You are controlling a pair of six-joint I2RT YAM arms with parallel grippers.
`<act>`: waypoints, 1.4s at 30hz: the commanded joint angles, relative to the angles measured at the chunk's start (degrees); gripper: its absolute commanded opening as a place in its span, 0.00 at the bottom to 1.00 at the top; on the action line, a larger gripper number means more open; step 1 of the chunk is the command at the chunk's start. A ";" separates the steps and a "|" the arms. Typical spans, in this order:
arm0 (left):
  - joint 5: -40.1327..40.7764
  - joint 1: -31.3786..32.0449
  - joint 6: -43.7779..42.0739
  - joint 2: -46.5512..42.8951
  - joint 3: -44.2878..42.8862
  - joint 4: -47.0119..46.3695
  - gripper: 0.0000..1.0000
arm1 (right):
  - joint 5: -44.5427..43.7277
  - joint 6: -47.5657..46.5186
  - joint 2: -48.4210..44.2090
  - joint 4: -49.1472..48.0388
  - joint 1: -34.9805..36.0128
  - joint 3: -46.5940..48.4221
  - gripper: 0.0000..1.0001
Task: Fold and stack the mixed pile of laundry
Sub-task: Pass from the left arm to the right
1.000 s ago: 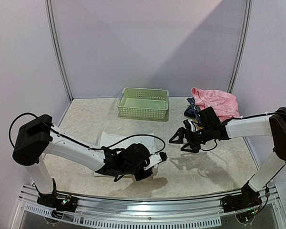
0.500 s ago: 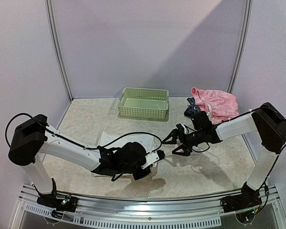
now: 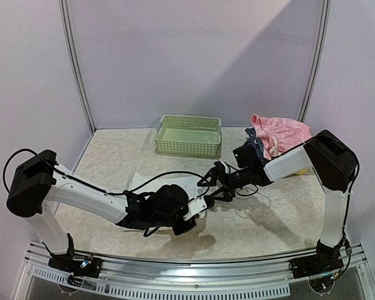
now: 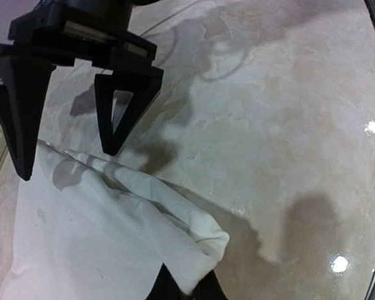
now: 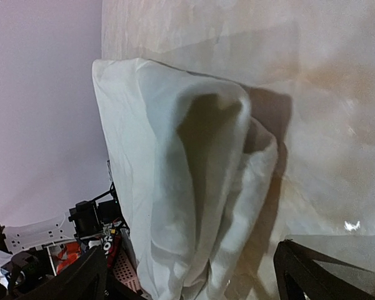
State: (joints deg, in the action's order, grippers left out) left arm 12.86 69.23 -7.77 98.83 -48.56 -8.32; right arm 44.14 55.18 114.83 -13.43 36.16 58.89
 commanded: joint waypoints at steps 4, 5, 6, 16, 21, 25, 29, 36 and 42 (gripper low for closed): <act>-2.87 -0.77 1.03 -2.18 0.57 -2.01 0.00 | 1.66 0.04 7.55 -0.24 1.95 6.30 0.84; -3.21 -0.77 1.01 -2.27 0.63 -2.05 0.00 | 1.94 0.09 8.18 -0.32 2.09 6.91 0.83; -3.44 -0.77 1.08 -2.32 0.53 -2.02 0.00 | 2.04 0.10 9.14 -0.48 2.14 7.39 0.81; -5.61 -0.72 1.23 -2.84 0.30 -1.61 0.00 | 2.10 -0.04 13.41 -0.89 2.23 12.14 0.69; -7.02 -0.77 1.34 -2.94 0.39 -1.80 0.00 | 2.23 -0.32 15.16 -1.78 2.18 13.79 0.57; -8.10 -0.76 1.43 -2.49 0.57 -2.23 0.00 | 2.56 -0.57 16.11 -2.45 2.23 14.87 0.46; -9.51 -0.76 1.52 -2.18 0.78 -2.53 0.00 | 2.73 -1.72 16.22 -1.80 2.22 15.93 0.32; -11.73 -0.76 1.09 -1.30 1.01 -3.39 0.00 | 3.35 -3.30 17.07 -0.98 1.71 17.22 0.02; -13.90 -0.72 0.46 -0.56 1.61 -4.60 0.46 | 3.50 -5.12 16.54 1.59 1.16 17.31 0.00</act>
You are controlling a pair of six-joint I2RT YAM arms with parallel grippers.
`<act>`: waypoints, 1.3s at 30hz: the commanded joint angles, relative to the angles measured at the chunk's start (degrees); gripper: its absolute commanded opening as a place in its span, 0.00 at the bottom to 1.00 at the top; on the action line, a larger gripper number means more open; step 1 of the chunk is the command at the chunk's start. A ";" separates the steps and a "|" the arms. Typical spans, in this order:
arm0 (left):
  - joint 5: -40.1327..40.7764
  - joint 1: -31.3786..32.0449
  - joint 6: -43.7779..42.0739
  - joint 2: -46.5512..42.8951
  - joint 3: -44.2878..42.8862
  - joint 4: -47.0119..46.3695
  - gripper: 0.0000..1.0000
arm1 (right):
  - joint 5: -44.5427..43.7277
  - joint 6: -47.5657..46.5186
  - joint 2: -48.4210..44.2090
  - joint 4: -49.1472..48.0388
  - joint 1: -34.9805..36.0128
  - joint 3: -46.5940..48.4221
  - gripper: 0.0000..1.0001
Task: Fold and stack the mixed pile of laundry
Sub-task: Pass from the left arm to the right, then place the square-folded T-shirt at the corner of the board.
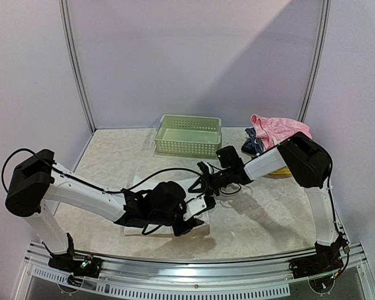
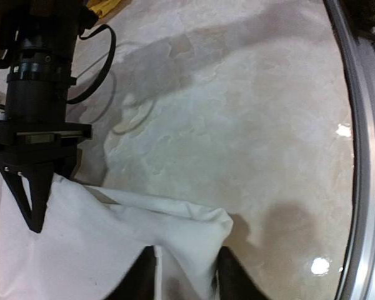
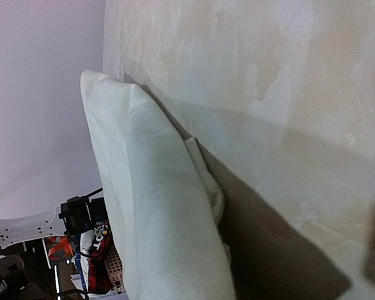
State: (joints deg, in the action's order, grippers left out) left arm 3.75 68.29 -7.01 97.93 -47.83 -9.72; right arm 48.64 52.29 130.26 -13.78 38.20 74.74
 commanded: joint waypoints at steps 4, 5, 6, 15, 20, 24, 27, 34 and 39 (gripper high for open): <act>-7.06 0.26 -0.48 0.16 1.16 -3.40 0.78 | -1.68 -5.02 0.01 5.98 -1.10 1.63 0.00; -7.38 0.26 -0.47 0.09 1.21 -3.31 0.84 | -2.09 -6.42 -0.48 7.51 -1.14 1.64 0.00; -7.64 0.26 -0.51 -0.03 1.20 -3.31 0.89 | -2.57 -7.36 -0.83 9.04 -1.16 1.64 0.00; -8.22 0.03 3.49 -6.74 2.03 -1.48 0.99 | -8.29 -17.07 -5.66 21.80 -2.02 1.41 0.00; -1.62 -2.94 8.97 -10.92 3.17 0.70 0.85 | -10.95 -21.01 -7.85 26.61 -2.17 0.84 0.00; 1.98 -7.51 13.51 -10.41 4.04 1.24 0.55 | -12.03 -22.22 -9.23 27.68 -2.18 -0.35 0.00; 3.94 -10.99 17.30 -9.13 4.15 1.77 0.33 | -12.54 -22.57 -10.00 27.92 -2.18 -1.46 0.00; 8.29 -18.49 23.40 -5.23 3.68 3.90 0.21 | -13.13 -22.89 -11.59 28.01 -2.16 -3.57 0.00; 8.43 -21.76 24.06 -1.56 3.73 2.30 0.15 | -13.37 -23.35 -11.69 28.44 -2.17 -3.79 0.00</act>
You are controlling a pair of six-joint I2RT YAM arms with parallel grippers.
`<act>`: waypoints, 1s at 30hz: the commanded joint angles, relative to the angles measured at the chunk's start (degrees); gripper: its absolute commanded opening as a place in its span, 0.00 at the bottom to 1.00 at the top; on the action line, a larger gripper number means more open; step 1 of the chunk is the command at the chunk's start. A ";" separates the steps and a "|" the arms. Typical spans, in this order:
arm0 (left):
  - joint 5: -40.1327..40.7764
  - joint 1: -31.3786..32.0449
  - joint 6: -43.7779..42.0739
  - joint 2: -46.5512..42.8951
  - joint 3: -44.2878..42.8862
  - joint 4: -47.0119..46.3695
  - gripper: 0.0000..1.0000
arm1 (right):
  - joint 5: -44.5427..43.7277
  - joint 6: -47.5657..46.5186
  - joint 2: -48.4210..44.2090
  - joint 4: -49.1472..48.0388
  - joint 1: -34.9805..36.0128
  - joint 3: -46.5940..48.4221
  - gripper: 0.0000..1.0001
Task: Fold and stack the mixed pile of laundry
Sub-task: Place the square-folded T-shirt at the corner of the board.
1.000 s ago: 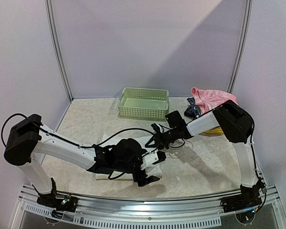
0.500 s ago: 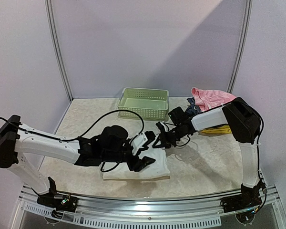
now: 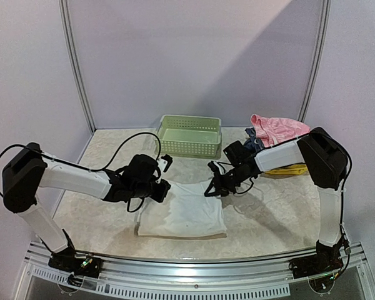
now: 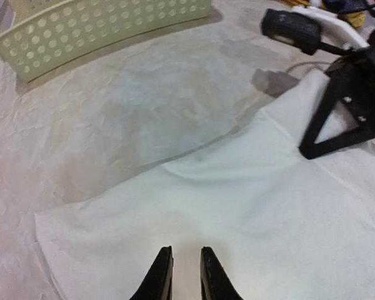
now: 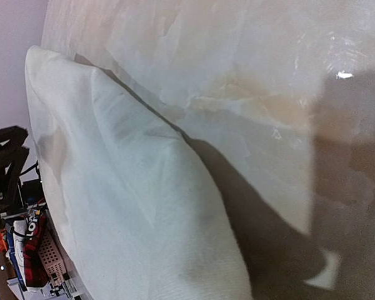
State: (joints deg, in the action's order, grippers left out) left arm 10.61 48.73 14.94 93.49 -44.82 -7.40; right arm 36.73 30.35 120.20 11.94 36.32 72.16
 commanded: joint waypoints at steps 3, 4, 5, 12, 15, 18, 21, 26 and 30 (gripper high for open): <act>2.24 -3.64 2.33 5.61 0.37 -1.78 0.11 | -1.49 -1.67 -1.49 3.02 -0.34 -1.13 0.00; 1.97 -4.14 2.44 6.47 0.30 -2.69 0.10 | -1.56 -1.81 -1.46 3.20 -0.31 -1.03 0.00; 2.01 -4.55 2.69 7.28 0.20 -3.20 0.08 | -1.57 -1.86 -1.46 3.34 -0.35 -0.93 0.00; 6.79 -6.85 5.35 8.32 2.80 -6.15 0.07 | -2.32 -2.27 -1.90 4.51 -0.31 -0.33 0.00; 8.07 -8.39 6.68 8.03 5.43 -8.41 0.08 | -2.89 -2.54 -1.69 5.83 -0.35 0.77 0.00; 8.14 -9.86 7.12 8.61 6.87 -9.86 0.11 | -3.85 -2.74 -1.80 7.04 -0.36 1.71 0.00; 9.45 -10.44 7.49 8.94 7.61 -10.09 0.14 | -4.90 -3.15 -2.13 8.54 -0.48 2.55 0.00; 11.31 -10.67 8.53 5.24 10.07 -10.06 0.35 | -6.54 -3.92 -3.10 11.16 -0.72 3.65 0.00; 11.56 -10.59 8.49 -0.56 12.37 -8.46 0.41 | -7.34 -4.12 -3.45 12.70 -0.69 4.99 0.00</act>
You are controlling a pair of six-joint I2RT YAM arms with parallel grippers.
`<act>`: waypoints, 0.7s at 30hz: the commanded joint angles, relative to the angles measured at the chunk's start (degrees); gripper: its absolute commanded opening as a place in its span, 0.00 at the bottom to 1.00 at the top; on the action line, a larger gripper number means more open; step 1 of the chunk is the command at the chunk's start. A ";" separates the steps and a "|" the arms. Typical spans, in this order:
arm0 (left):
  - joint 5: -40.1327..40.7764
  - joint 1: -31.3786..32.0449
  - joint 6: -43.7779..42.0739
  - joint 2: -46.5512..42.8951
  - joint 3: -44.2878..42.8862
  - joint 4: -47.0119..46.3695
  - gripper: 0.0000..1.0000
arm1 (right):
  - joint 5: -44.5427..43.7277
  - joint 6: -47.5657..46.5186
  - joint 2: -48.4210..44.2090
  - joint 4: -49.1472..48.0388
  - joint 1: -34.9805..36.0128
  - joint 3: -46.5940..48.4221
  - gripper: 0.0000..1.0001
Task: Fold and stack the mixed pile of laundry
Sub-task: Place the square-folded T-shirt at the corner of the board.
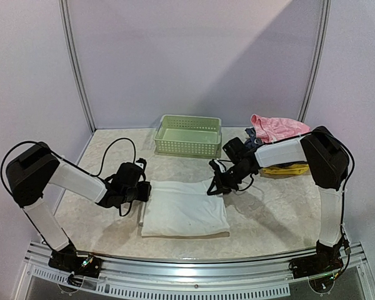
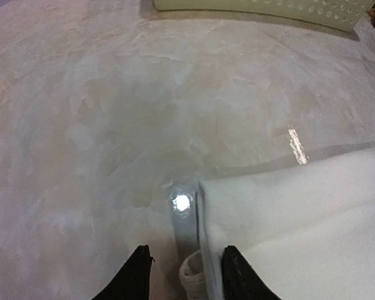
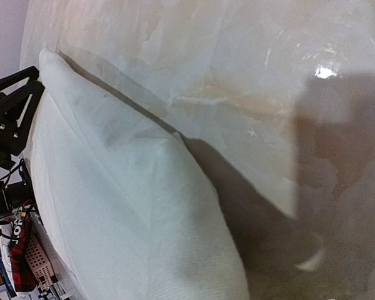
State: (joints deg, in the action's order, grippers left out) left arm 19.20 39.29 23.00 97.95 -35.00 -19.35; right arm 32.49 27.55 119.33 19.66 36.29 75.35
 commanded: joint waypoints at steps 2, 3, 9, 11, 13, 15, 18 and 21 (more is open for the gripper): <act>1.55 -0.95 0.10 -7.95 3.49 4.43 0.42 | -3.43 -1.51 -2.52 5.58 -0.62 2.44 0.00; 0.79 -0.70 -0.13 -9.42 3.77 5.06 0.43 | -3.67 -1.53 -2.52 5.91 -0.63 2.71 0.00; 0.44 2.17 -1.02 -18.38 6.18 9.42 0.47 | -5.83 -2.12 -3.59 8.84 -0.67 4.58 0.00; -0.21 2.81 -1.51 -21.35 7.50 9.96 0.50 | -6.98 -2.45 -4.19 10.16 -0.69 5.39 0.00; -0.34 3.23 -2.02 -24.21 9.09 10.33 0.57 | -8.49 -3.07 -4.80 11.84 -0.67 6.32 0.00; -0.24 3.46 -2.31 -27.25 10.51 10.51 0.69 | -10.37 -3.74 -5.19 13.99 -0.67 7.29 0.00; 0.33 3.60 -2.34 -30.98 12.30 11.79 0.82 | -13.99 -5.34 -6.30 16.53 -0.69 8.23 0.00; 1.57 3.69 -2.21 -33.89 12.98 14.67 0.96 | -18.63 -6.87 -7.77 18.60 -0.77 9.02 0.00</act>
State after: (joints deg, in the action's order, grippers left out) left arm 19.66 42.39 21.06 67.42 -23.44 -8.93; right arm 21.28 23.57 115.09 33.43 36.21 82.43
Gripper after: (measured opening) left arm 0.905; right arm 0.058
